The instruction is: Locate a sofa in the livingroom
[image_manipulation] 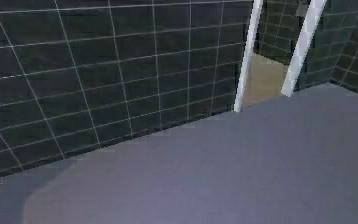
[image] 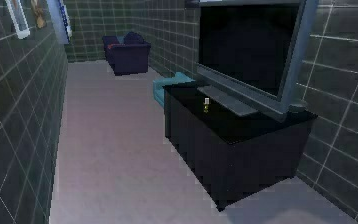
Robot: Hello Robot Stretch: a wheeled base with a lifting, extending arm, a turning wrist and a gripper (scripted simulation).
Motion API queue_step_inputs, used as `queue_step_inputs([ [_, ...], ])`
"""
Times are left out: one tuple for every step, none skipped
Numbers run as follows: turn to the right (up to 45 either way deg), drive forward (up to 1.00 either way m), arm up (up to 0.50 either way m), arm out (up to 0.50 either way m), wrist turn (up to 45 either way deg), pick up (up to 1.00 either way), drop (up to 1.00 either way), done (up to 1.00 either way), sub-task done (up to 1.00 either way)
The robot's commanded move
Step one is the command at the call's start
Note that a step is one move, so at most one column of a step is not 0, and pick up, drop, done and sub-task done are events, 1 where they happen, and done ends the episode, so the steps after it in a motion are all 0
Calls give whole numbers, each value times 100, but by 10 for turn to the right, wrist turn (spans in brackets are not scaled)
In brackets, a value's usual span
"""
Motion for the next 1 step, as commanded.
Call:
queue_step_inputs([
  [-150, 0, 0, 0, 0, 0, 0, 0, 0],
])
